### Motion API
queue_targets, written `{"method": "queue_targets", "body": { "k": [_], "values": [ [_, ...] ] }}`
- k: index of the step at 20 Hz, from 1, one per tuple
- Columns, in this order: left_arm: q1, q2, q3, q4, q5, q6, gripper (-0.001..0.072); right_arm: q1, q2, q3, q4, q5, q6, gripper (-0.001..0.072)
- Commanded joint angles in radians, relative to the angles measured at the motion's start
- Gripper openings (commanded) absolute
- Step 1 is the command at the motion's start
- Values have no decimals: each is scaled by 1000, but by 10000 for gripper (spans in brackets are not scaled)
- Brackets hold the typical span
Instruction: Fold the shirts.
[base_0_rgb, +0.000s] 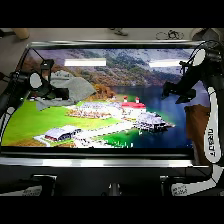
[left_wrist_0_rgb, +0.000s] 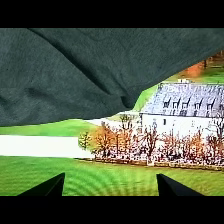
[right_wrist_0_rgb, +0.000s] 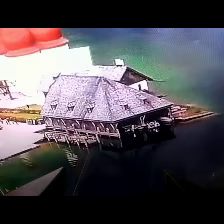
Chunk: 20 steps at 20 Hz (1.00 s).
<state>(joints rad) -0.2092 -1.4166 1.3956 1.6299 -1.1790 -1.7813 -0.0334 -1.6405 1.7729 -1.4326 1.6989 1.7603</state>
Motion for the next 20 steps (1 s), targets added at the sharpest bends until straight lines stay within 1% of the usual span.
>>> {"method": "queue_targets", "body": {
  "k": [1,12,13,14,16,18,20],
  "values": [
    [0,-1,0,0,0,0,680,0,-1,1,0,1,1,663],
    [0,-1,0,0,0,0,680,0,-1,1,0,0,2,662],
    [0,-1,0,0,0,0,680,0,-1,1,1,-14,2,663],
    [0,-1,0,-2,2,-3,680,0,-1,1,1,-63,2,663],
    [0,-3,0,-8,33,-8,680,0,-1,1,0,-145,1,663],
    [-1,-5,0,-14,91,-8,679,0,-1,1,-1,-169,-3,663],
    [17,-22,8,-4,212,-10,679,0,-2,1,0,-210,-3,663]
  ]
}}
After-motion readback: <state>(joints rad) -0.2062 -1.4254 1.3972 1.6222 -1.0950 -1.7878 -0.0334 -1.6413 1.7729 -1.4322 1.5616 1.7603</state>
